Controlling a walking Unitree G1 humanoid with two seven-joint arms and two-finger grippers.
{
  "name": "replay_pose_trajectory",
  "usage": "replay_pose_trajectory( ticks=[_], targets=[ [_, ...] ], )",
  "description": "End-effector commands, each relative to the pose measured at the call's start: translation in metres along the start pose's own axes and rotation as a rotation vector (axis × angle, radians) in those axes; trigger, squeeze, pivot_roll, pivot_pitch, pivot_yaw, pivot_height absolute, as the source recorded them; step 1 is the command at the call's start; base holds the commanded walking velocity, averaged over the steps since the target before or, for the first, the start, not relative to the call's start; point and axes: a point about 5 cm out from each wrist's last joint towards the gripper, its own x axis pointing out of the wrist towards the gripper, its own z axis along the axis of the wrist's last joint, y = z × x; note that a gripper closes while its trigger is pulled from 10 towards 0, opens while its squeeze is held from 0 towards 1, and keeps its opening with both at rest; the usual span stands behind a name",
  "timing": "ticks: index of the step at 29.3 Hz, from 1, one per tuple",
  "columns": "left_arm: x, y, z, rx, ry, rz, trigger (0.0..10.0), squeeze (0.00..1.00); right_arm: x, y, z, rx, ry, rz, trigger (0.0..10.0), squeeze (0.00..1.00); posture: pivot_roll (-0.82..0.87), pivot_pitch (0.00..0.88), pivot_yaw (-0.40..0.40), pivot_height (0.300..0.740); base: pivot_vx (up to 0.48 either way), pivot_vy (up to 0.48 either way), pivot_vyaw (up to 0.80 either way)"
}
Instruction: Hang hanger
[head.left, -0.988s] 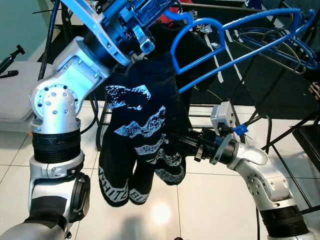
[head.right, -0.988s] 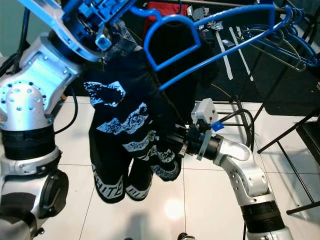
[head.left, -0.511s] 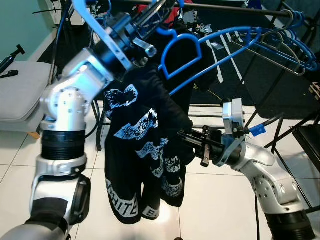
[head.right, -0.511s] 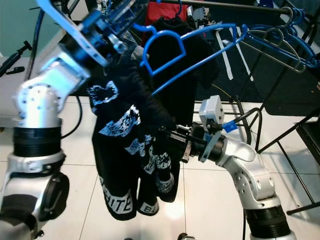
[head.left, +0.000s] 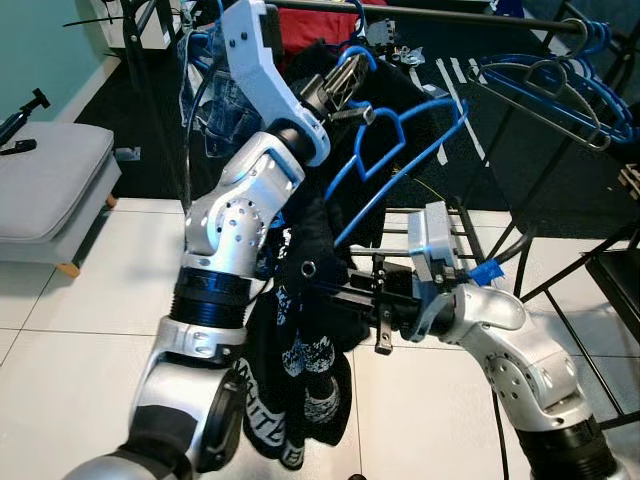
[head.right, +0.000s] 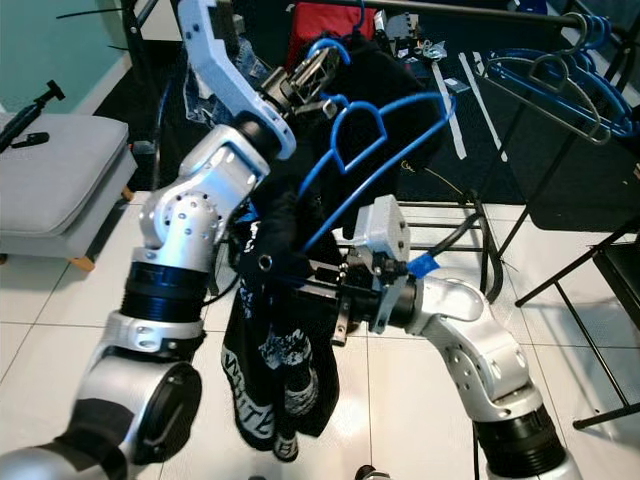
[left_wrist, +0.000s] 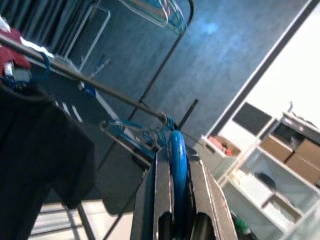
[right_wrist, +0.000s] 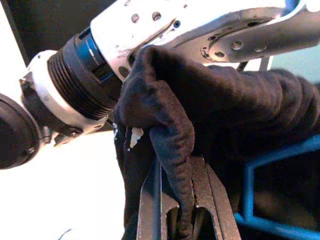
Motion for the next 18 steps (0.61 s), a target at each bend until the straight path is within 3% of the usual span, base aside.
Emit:
replay_pose_trajectory(
  ticks=[1,3,4,6,7,9,10,11,15,18],
  targets=[
    [0.001,0.009,0.002,0.02,-0.039,0.067,10.0,0.0,-0.005,0.004,-0.012,-0.012,0.108,0.018,0.0,0.0,0.01,0.174,-0.016,0.74,0.0,0.0,0.0],
    [0.001,0.009,0.002,0.02,-0.039,0.067,10.0,0.0,-0.005,0.004,-0.012,-0.012,0.108,0.018,0.0,0.0,0.01,0.174,-0.016,0.74,0.0,0.0,0.0],
    [-0.001,0.019,0.008,0.047,-0.06,0.108,10.0,0.0,-0.01,0.007,-0.022,-0.01,0.182,0.026,0.0,0.0,0.01,0.174,-0.016,0.74,0.0,0.0,0.0],
    [-0.011,0.057,0.029,0.039,-0.125,0.283,10.0,0.0,-0.028,0.012,-0.045,0.014,0.344,0.007,0.0,0.0,0.02,0.176,-0.016,0.74,0.0,0.0,0.0],
    [-0.011,0.057,0.029,0.039,-0.125,0.283,10.0,0.0,-0.028,0.012,-0.045,0.014,0.344,0.007,0.0,0.0,0.02,0.176,-0.016,0.74,0.0,0.0,0.0],
    [-0.025,0.087,0.045,-0.014,-0.177,0.415,10.0,0.0,-0.045,0.013,-0.057,0.031,0.447,-0.031,0.0,0.0,0.01,0.181,-0.015,0.74,0.0,0.0,0.0],
    [-0.025,0.087,0.045,-0.014,-0.177,0.415,10.0,0.0,-0.045,0.013,-0.057,0.031,0.447,-0.031,0.0,0.0,0.01,0.181,-0.015,0.74,0.0,0.0,0.0],
    [-0.035,0.1,0.051,-0.034,-0.206,0.46,10.0,0.0,-0.059,0.011,-0.066,0.039,0.532,-0.069,0.0,0.0,0.01,0.183,-0.017,0.74,0.0,0.0,0.0],
    [-0.044,0.108,0.055,-0.032,-0.236,0.494,10.0,0.0,-0.076,0.008,-0.079,0.04,0.646,-0.118,0.0,0.0,0.01,0.185,-0.02,0.74,0.0,0.0,0.0],
    [-0.045,0.11,0.055,-0.022,-0.238,0.498,10.0,0.0,-0.079,0.007,-0.08,0.04,0.659,-0.133,0.0,0.0,0.01,0.185,-0.02,0.74,0.0,0.0,0.0]
  ],
)
